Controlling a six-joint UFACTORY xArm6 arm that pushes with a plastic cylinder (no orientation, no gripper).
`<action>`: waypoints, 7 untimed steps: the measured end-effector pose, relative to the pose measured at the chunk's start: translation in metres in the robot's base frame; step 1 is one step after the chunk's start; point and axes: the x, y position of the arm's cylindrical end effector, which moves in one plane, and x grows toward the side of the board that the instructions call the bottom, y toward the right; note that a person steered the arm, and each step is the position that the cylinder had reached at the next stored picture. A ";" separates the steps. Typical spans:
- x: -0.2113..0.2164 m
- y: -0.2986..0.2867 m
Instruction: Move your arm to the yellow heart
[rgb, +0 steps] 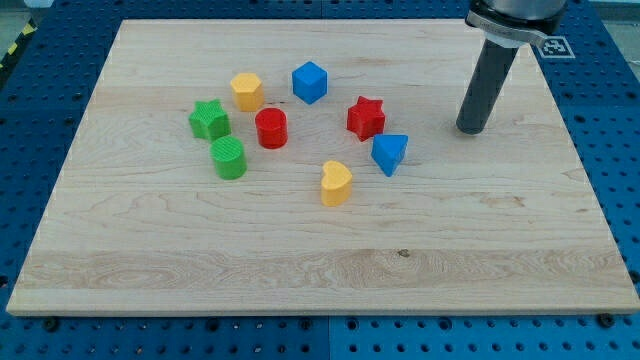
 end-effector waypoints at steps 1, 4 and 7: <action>0.001 0.001; 0.003 0.006; 0.113 0.005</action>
